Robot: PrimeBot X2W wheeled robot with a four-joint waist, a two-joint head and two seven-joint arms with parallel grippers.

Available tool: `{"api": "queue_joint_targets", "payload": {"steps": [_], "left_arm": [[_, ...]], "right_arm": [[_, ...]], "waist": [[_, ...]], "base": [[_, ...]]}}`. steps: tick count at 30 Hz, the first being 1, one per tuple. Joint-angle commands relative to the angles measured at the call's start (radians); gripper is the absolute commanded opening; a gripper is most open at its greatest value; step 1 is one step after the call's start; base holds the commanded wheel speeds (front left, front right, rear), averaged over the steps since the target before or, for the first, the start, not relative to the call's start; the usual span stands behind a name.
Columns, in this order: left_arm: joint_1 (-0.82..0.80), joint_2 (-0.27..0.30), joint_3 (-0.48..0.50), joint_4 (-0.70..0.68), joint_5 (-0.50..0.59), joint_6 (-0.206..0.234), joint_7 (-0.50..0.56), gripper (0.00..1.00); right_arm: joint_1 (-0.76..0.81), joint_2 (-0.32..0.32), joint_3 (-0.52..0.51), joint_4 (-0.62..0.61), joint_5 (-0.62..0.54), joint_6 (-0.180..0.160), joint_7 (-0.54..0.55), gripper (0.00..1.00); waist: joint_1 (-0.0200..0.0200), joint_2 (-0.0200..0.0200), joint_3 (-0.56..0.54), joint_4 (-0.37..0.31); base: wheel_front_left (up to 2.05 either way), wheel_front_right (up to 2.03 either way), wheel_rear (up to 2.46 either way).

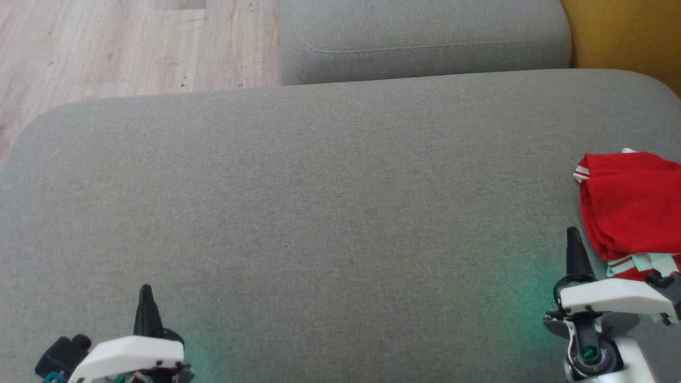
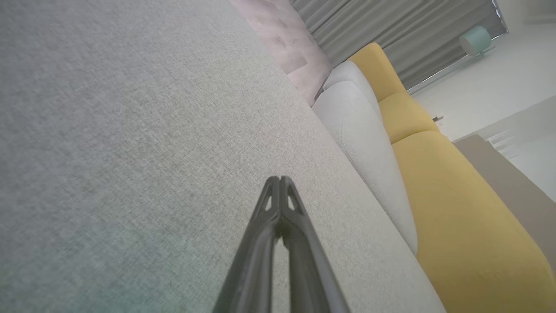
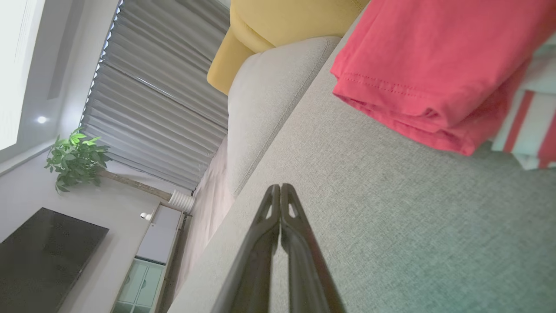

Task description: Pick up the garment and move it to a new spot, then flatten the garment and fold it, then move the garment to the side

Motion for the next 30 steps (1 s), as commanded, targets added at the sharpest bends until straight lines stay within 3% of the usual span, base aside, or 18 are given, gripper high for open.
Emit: {"api": "queue_joint_targets", "payload": {"steps": [1, 30], "left_arm": [[-0.058, 0.004, 0.035, -0.041, -0.033, -0.005, 0.010, 0.00], [-0.073, 0.005, 0.075, -0.090, -0.368, -0.036, 0.092, 0.00]], "right_arm": [[-0.023, -0.004, 0.008, -0.047, 0.035, 0.000, 0.011, 0.00], [0.002, -0.004, -0.027, -0.140, 0.367, -0.001, 0.092, 0.00]], "waist": [[-0.0001, 0.0000, 0.000, 0.000], [-0.0001, 0.0000, 0.000, -0.004]], "base": [[0.00, 0.00, 0.00], [0.00, 0.00, 0.00]]}}
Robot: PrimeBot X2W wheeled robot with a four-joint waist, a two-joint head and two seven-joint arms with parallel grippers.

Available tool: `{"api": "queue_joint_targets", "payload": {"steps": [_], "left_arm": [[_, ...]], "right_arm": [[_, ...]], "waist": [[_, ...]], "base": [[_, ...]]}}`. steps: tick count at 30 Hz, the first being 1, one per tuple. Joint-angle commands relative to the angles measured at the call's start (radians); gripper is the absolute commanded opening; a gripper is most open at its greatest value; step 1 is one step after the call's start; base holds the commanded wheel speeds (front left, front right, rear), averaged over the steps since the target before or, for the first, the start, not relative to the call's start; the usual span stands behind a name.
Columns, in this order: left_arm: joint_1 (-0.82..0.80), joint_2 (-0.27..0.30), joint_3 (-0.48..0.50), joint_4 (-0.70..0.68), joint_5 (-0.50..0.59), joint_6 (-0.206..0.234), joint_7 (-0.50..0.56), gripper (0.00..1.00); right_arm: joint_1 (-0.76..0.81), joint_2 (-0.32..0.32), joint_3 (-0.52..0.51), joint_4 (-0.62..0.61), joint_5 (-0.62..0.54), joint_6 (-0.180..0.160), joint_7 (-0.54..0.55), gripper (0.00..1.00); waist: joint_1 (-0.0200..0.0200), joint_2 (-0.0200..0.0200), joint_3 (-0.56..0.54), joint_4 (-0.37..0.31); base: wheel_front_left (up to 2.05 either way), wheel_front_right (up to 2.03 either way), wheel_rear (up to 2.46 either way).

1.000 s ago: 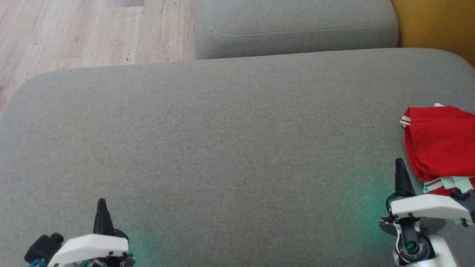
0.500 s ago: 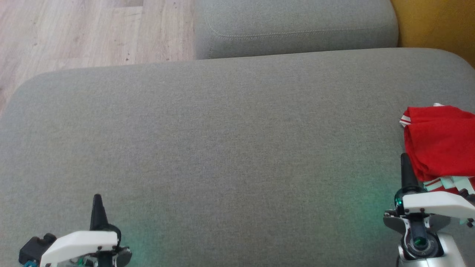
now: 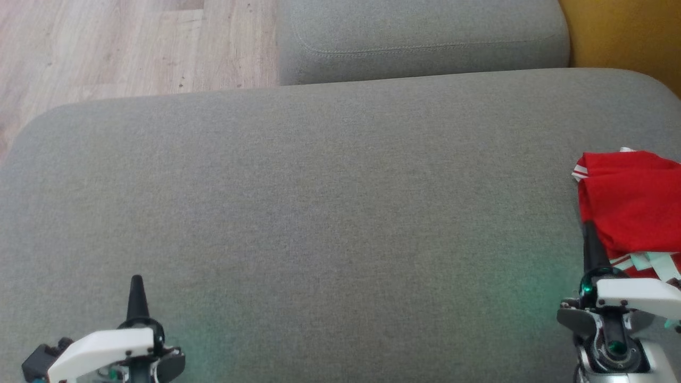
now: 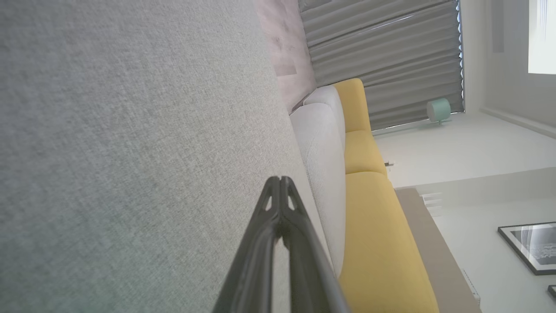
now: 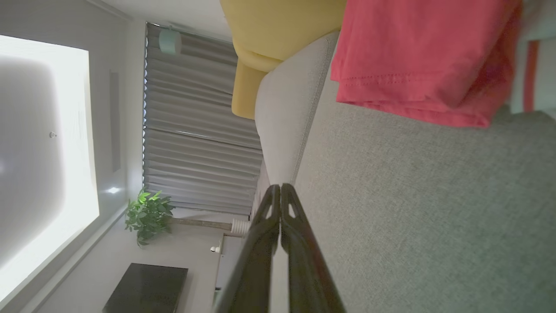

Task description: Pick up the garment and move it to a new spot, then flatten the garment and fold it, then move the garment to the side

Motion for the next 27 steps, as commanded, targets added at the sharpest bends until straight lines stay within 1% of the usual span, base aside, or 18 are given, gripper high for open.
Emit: {"api": "queue_joint_targets", "payload": {"steps": [1, 17, 22, 27], "left_arm": [[-0.059, 0.006, 0.039, -0.038, -0.035, -0.010, 0.009, 0.00], [-0.068, 0.006, 0.063, -0.068, -0.238, -0.029, 0.059, 0.00], [-0.070, 0.007, 0.068, -0.073, -0.279, -0.033, 0.069, 0.00], [-0.070, 0.007, 0.068, -0.073, -0.279, -0.033, 0.069, 0.00]], "right_arm": [[-0.019, -0.005, 0.012, -0.049, 0.037, -0.001, 0.010, 0.00], [-0.004, -0.005, -0.008, -0.106, 0.239, -0.001, 0.059, 0.00], [-0.001, -0.005, -0.013, -0.117, 0.279, -0.001, 0.068, 0.00], [-0.001, -0.005, -0.013, -0.117, 0.279, -0.001, 0.068, 0.00]], "waist": [[0.0000, 0.0000, 0.000, 0.000], [0.0000, 0.0000, 0.000, -0.003], [0.0000, 0.0000, 0.000, -0.003], [0.0000, 0.0000, 0.000, -0.003]], "base": [[0.00, 0.00, 0.00], [0.00, 0.00, 0.00], [0.00, 0.00, 0.00], [0.00, 0.00, 0.00]]}}
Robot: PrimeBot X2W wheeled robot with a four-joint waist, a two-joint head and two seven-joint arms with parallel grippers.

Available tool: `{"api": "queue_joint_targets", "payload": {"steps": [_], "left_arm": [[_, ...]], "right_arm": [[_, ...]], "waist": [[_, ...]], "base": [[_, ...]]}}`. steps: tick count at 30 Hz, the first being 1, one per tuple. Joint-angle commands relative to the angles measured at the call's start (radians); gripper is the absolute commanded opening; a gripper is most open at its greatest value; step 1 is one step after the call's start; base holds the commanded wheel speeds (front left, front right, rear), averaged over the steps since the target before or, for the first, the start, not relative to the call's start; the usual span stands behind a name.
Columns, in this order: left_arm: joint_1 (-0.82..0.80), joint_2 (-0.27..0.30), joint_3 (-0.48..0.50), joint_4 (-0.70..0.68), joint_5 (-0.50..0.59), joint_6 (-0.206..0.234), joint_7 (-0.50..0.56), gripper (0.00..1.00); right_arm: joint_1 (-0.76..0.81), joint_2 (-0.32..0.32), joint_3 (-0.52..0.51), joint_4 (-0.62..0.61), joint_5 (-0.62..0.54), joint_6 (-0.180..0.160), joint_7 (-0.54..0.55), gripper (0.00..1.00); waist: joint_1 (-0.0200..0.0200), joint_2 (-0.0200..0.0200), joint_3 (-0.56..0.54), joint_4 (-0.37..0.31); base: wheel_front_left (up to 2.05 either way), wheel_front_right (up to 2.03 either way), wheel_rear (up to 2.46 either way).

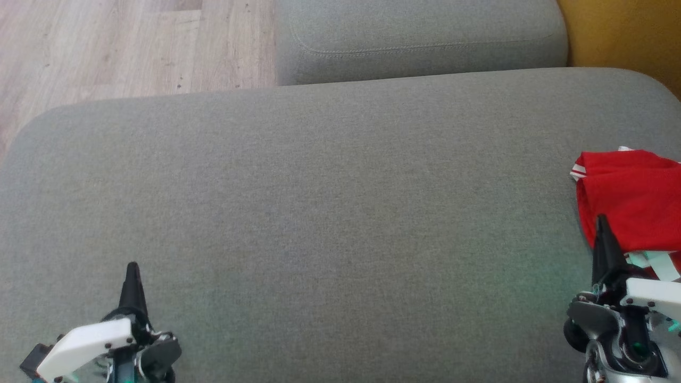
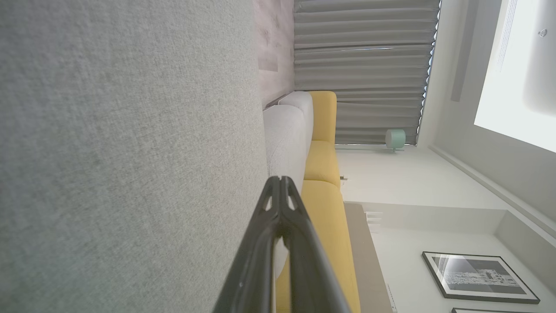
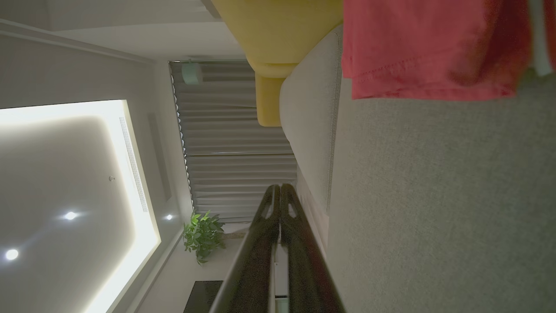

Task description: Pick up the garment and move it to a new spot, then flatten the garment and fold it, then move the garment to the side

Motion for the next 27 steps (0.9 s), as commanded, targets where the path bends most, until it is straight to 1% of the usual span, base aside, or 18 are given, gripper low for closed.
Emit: {"api": "queue_joint_targets", "payload": {"steps": [1, 27], "left_arm": [[-0.051, 0.007, 0.041, -0.037, -0.005, -0.007, 0.003, 0.00], [-0.051, 0.007, 0.041, -0.037, -0.005, -0.007, 0.003, 0.00]], "right_arm": [[-0.021, -0.005, 0.020, -0.041, 0.007, -0.001, 0.006, 0.00], [-0.021, -0.005, 0.020, -0.041, 0.007, -0.001, 0.006, 0.00]], "waist": [[0.0000, 0.0000, 0.000, 0.000], [0.0000, 0.0000, 0.000, 0.000]], "base": [[0.00, 0.00, 0.00], [0.00, 0.00, 0.00]]}}
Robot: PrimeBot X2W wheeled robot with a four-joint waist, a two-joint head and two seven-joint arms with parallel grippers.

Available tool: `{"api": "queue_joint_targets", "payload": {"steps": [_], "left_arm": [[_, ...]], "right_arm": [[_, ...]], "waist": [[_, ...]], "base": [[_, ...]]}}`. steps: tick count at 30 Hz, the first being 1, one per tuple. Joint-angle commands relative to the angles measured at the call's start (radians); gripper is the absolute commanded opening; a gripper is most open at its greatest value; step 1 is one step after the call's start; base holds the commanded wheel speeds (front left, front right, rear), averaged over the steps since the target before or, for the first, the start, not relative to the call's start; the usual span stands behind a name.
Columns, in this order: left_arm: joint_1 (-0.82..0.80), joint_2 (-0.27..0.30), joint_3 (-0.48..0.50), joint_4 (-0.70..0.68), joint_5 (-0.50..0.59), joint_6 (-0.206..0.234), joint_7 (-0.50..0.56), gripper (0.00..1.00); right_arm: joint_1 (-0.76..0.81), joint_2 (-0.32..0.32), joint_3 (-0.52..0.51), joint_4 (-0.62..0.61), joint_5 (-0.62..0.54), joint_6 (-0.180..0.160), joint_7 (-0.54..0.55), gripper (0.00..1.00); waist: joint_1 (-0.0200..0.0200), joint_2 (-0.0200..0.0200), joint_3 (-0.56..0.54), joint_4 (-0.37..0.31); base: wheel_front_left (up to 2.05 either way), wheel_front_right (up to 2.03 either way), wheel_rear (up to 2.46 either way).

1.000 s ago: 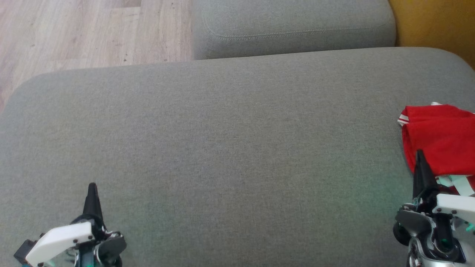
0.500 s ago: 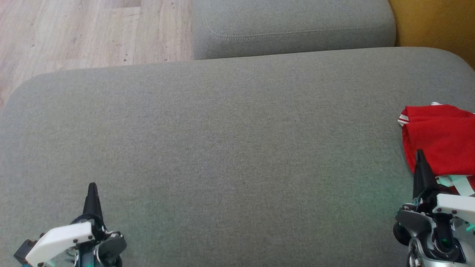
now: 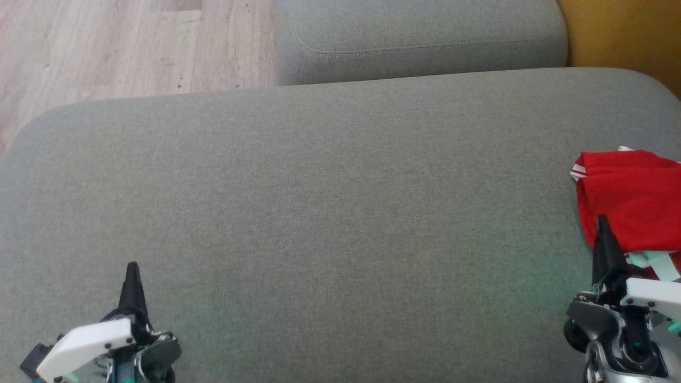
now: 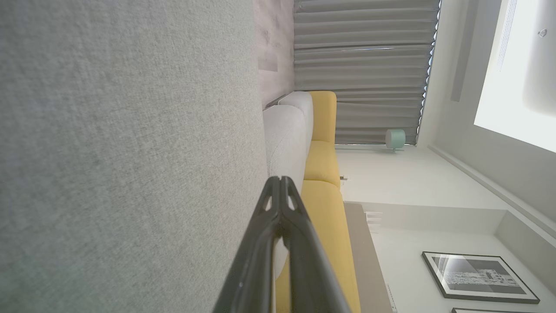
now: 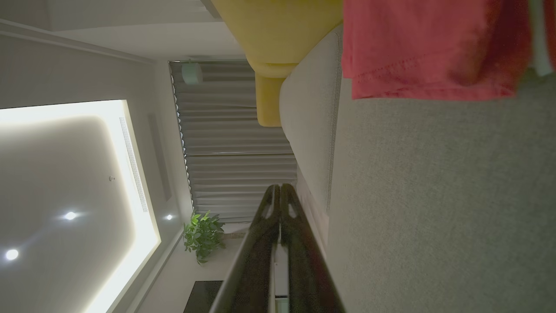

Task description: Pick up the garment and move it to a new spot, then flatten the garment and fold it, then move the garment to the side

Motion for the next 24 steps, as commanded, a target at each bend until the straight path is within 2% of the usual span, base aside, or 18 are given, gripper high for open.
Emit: {"api": "queue_joint_targets", "payload": {"steps": [1, 24], "left_arm": [[-0.051, 0.007, 0.040, -0.037, -0.005, -0.007, 0.003, 0.00], [-0.051, 0.007, 0.040, -0.037, -0.005, -0.007, 0.003, 0.00]], "right_arm": [[-0.021, -0.005, 0.020, -0.041, 0.007, -0.001, 0.006, 0.00], [-0.021, -0.005, 0.020, -0.041, 0.007, -0.001, 0.006, 0.00]], "waist": [[0.0000, 0.0000, 0.000, 0.000], [0.0000, 0.0000, 0.000, 0.000]], "base": [[0.00, 0.00, 0.00], [0.00, 0.00, 0.00]]}}
